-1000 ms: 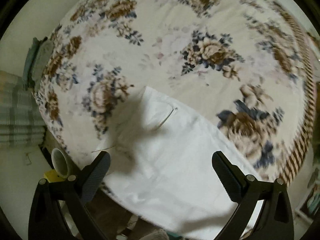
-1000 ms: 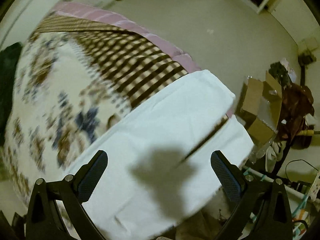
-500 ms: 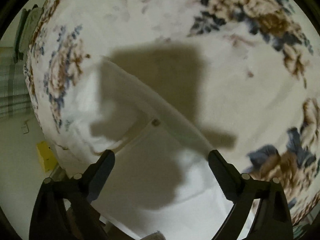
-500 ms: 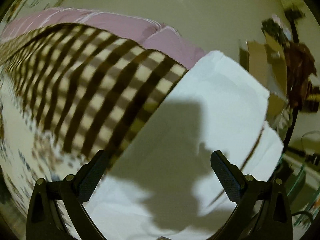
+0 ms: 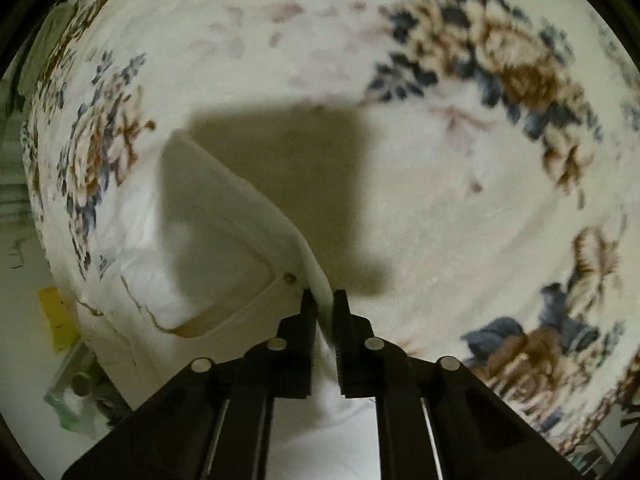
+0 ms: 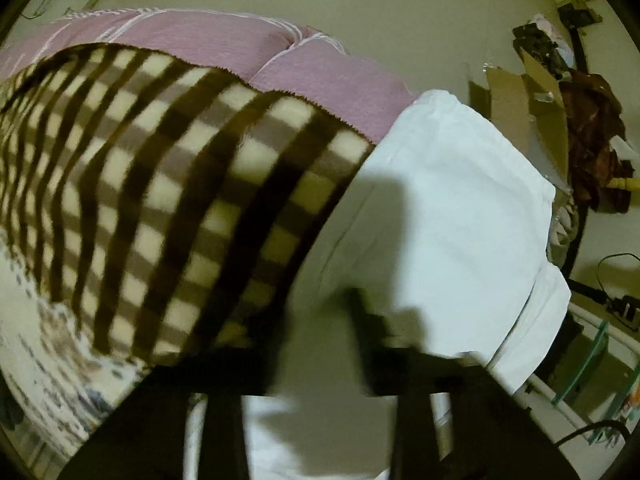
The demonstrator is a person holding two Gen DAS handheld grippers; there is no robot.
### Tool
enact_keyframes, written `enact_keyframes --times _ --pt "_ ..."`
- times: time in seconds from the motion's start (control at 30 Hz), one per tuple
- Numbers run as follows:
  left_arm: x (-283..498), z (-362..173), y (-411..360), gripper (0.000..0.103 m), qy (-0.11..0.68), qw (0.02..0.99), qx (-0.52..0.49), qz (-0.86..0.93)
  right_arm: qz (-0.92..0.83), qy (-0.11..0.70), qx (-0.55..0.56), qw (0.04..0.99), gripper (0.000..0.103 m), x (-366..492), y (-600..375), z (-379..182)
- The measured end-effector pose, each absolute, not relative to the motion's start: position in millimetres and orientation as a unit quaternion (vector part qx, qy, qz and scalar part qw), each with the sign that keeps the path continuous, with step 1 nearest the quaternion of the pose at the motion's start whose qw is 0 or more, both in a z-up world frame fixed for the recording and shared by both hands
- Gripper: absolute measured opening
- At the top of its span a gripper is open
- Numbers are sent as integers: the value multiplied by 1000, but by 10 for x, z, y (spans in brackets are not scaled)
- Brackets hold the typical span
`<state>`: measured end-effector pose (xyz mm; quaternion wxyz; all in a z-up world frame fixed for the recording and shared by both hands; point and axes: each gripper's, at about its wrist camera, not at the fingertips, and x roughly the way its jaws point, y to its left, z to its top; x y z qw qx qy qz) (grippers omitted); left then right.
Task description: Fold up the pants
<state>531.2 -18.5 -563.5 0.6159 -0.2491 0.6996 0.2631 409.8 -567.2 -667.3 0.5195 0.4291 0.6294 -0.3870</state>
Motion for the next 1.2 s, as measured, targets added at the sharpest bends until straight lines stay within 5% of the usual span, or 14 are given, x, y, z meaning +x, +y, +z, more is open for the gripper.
enact_keyframes --times 0.37,0.67,0.9,1.2 --pt "4562 -4543 117 4 639 686 -290 191 -335 584 442 593 5 3653 -5428 -5775" --pt "3409 -4233 321 4 605 717 -312 149 -302 543 442 647 4 2574 -5385 -4942" --pt "2523 -4473 508 4 613 711 -311 147 -311 535 438 652 4 1654 -5202 -4976" --pt "1783 -5368 593 4 661 676 -274 178 -326 555 436 629 4 745 -5028 -5766"
